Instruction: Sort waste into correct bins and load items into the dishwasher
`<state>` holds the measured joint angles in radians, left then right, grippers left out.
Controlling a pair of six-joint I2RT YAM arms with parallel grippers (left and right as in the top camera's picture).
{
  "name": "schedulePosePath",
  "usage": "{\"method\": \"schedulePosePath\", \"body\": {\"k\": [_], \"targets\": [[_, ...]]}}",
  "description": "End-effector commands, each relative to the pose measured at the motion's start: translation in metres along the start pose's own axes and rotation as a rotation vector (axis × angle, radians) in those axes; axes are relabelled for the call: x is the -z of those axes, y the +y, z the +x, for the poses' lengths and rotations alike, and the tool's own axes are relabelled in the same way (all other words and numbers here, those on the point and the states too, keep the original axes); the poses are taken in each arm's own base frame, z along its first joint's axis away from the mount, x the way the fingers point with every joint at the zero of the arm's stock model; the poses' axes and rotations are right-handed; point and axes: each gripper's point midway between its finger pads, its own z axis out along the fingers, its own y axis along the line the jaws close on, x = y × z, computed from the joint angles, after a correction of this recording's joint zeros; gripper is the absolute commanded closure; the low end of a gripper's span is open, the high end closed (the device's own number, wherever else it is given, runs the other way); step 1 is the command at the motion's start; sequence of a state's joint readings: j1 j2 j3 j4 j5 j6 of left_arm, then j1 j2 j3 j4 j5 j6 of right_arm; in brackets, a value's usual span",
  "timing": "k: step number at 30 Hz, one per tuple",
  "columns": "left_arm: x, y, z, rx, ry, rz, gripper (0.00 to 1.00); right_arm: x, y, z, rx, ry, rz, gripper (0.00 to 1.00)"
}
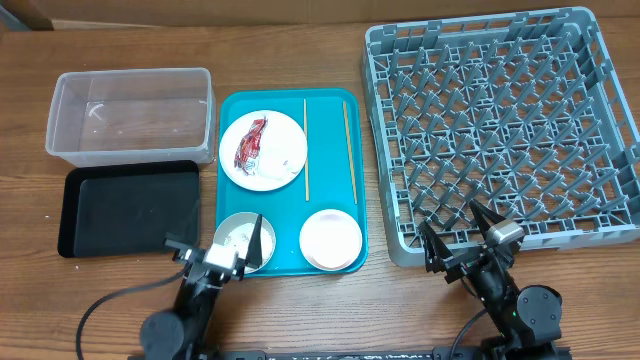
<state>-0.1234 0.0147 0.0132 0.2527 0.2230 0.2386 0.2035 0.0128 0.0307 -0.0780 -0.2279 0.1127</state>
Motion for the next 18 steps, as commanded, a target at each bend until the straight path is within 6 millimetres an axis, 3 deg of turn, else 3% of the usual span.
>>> {"method": "schedulePosePath", "body": {"k": [1,4,8,13,18], "targets": [[0.003,-0.004,-0.042,0.095,-0.099,0.065,0.00,0.014,0.005,-0.063,-0.010,-0.129,0.033,0.00],[0.001,0.004,-0.067,0.107,-0.062,0.063,0.00,0.027,0.008,-0.104,-0.002,-0.167,0.071,0.00],[-0.011,0.012,-0.092,0.147,0.079,0.089,0.00,0.031,0.016,-0.138,-0.006,-0.077,0.087,0.00],[-0.042,0.022,-0.112,0.220,0.331,0.149,0.00,0.020,0.017,-0.159,-0.060,0.191,0.139,0.00],[-0.067,0.019,-0.112,0.324,0.642,0.250,0.00,0.004,0.019,-0.174,-0.115,0.449,0.170,0.00]]}}
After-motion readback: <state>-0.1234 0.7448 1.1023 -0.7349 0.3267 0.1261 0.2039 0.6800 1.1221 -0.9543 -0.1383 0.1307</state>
